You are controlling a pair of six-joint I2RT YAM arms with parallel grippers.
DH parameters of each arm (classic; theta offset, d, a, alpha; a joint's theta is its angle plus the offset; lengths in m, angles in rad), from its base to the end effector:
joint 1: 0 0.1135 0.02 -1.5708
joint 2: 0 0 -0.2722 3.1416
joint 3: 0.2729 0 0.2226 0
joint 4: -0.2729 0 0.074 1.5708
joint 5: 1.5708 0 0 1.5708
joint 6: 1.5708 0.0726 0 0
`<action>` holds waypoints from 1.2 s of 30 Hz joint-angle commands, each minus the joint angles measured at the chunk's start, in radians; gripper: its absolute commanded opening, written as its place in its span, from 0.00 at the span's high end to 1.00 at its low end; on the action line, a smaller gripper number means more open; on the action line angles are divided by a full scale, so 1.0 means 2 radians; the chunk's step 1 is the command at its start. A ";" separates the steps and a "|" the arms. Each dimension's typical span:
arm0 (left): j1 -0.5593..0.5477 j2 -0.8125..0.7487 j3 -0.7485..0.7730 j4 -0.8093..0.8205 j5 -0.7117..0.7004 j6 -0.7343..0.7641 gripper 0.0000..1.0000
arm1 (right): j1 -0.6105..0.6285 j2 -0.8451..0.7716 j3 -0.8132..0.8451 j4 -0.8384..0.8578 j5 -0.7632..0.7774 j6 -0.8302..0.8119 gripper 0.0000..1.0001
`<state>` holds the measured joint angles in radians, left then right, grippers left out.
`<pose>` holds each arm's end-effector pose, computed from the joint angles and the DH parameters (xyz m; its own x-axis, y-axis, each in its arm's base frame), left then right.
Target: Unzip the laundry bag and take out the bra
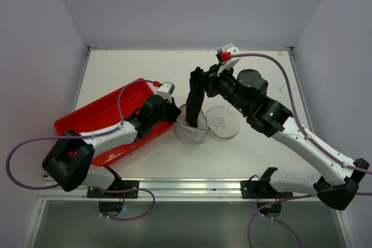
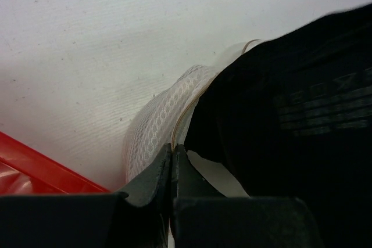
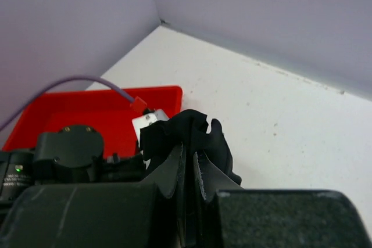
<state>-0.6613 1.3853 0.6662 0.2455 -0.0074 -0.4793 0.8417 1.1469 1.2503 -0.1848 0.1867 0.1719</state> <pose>0.2379 -0.1845 0.2181 -0.6002 -0.1172 -0.7912 0.3743 0.8330 -0.4074 0.1832 0.1849 0.4316 -0.1576 0.0758 -0.9846 -0.5913 0.7913 0.1556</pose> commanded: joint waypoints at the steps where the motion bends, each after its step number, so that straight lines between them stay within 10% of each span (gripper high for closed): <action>1: 0.003 0.001 0.017 0.015 0.001 0.000 1.00 | -0.004 -0.003 0.049 -0.028 0.026 -0.023 1.00; 7: 0.003 0.016 0.018 0.032 0.033 -0.004 1.00 | -0.005 0.008 0.113 -0.046 0.029 -0.043 1.00; 31: 0.007 -0.182 0.098 -0.097 -0.032 0.069 0.21 | -0.006 0.149 0.415 -0.141 0.006 -0.066 1.00; 36: 0.007 -0.249 0.075 -0.051 0.077 0.115 0.11 | -0.005 0.141 0.404 -0.142 -0.029 -0.053 1.00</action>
<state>-0.6521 0.9222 0.8314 0.0906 0.0208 -0.3359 0.8345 1.4479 2.0331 -0.4610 0.1802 0.0502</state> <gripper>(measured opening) 0.884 0.034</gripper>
